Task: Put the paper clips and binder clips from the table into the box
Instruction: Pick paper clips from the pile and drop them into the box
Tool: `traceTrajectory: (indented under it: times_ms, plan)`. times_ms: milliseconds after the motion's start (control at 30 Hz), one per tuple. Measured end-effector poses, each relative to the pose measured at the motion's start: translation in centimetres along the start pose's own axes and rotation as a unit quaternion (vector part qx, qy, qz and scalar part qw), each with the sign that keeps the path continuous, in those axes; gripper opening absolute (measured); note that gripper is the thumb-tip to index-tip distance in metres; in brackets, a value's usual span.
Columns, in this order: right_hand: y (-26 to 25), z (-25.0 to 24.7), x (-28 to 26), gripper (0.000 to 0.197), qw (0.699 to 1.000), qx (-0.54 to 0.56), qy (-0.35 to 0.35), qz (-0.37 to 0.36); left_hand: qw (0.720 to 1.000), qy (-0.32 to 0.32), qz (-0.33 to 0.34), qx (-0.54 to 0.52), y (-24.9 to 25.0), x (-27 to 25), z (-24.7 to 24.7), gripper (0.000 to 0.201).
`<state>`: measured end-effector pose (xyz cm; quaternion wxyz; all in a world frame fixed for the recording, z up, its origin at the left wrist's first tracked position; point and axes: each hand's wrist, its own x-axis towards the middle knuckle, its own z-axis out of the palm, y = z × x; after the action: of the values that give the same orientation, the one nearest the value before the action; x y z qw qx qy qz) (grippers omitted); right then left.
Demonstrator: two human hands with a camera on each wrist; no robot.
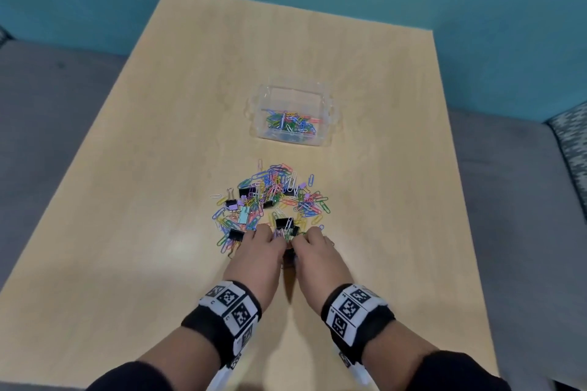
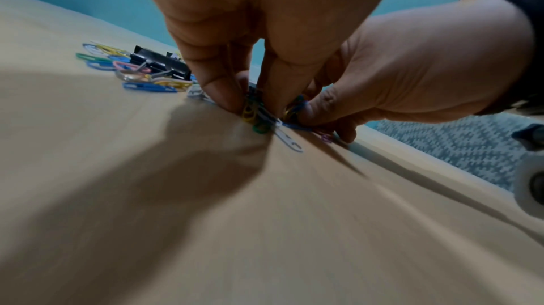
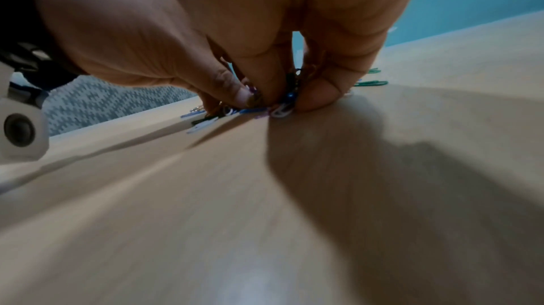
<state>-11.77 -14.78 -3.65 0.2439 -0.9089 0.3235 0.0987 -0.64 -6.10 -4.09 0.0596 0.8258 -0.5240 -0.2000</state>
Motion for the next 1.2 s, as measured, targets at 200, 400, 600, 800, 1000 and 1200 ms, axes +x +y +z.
traceTrajectory:
  times_ms: [200,400,600,800,1000,1200]
  plan:
    - [0.4,-1.5,0.2,0.023,0.999,-0.018,-0.033,-0.028,0.999,-0.018,0.006,-0.026,-0.9,0.2,-0.5,0.042]
    - [1.3,-2.6,0.5,0.011,0.997,-0.028,-0.064,-0.036,0.995,-0.022,-0.027,-0.094,-1.2,0.7,-2.1,0.013]
    - [1.8,-6.5,1.7,0.006,0.987,0.089,-0.124,-0.051,0.971,-0.111,-0.011,-0.213,-1.5,2.1,-5.8,0.01]
    - [2.0,-12.8,8.5,0.006,0.975,0.212,-0.067,0.011,0.94,-0.034,-0.064,-0.335,-2.5,10.1,-11.3,0.013]
    - [2.9,-15.7,19.0,0.005,0.98,0.188,0.037,0.045,0.957,0.07,-0.082,-0.271,-3.1,20.4,-14.1,0.009]
    - [3.0,-16.2,21.0,0.029,0.982,0.182,0.029,0.049,0.969,0.053,-0.088,-0.224,-3.5,22.1,-13.5,0.029]
